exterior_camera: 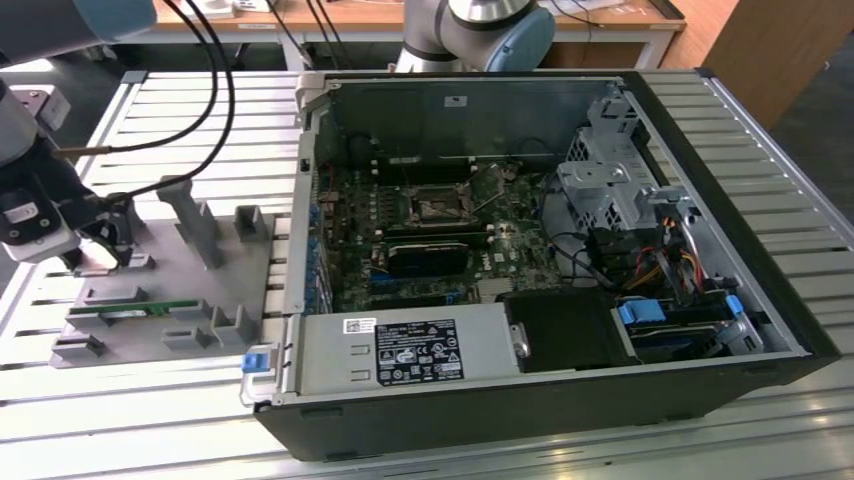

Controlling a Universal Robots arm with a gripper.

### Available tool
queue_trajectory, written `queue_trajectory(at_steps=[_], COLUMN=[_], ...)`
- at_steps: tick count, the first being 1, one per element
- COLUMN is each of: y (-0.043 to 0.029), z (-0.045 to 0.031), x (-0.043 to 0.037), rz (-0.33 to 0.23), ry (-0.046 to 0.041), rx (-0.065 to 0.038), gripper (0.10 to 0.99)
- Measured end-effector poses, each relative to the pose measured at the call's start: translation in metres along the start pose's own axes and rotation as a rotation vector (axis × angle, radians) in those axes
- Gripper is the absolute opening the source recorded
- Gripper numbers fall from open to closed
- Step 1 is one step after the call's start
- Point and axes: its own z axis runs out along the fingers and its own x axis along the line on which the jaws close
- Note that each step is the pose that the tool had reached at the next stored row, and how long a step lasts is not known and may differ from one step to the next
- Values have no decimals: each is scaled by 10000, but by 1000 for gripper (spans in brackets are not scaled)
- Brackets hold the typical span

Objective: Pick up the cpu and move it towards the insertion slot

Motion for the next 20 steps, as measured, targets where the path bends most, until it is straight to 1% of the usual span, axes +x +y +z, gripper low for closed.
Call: queue_trajectory(at_steps=[20], y=[5], z=[-85], x=[2], rz=[6], ry=[1], rx=[1], gripper=[545])
